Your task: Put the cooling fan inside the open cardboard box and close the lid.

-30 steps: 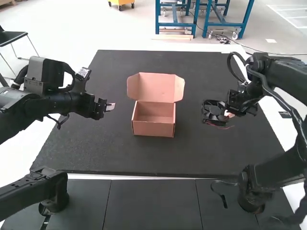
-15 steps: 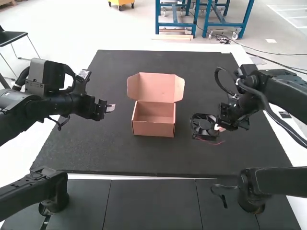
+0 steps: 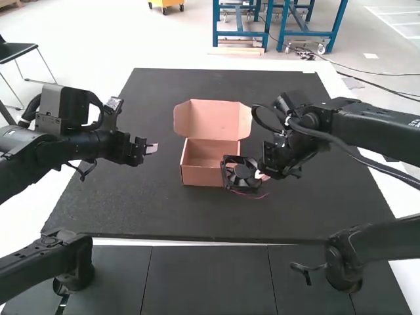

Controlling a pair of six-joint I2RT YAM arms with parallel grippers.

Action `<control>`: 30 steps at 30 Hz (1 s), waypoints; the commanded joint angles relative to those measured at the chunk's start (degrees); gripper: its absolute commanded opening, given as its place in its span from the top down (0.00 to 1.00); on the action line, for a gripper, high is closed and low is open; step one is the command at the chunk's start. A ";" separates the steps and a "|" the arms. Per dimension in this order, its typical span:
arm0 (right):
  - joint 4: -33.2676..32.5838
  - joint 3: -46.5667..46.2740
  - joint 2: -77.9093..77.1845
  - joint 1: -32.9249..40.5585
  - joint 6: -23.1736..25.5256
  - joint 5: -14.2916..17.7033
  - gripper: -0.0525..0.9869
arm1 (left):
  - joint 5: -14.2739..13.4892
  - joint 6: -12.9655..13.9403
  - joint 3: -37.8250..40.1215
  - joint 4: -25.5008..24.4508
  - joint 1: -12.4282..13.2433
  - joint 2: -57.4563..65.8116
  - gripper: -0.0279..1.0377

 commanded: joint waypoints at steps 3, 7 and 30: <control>1.17 3.87 2.48 1.86 2.95 -1.52 0.97 | -0.43 -0.65 0.06 1.00 0.39 -1.10 0.07; 2.05 6.94 5.03 3.62 3.04 -1.43 0.97 | -0.43 -1.17 -0.03 1.44 0.39 -1.10 0.07; 8.11 19.25 19.71 7.84 5.15 1.99 0.97 | -0.34 -1.79 -0.20 3.11 0.47 -1.10 0.07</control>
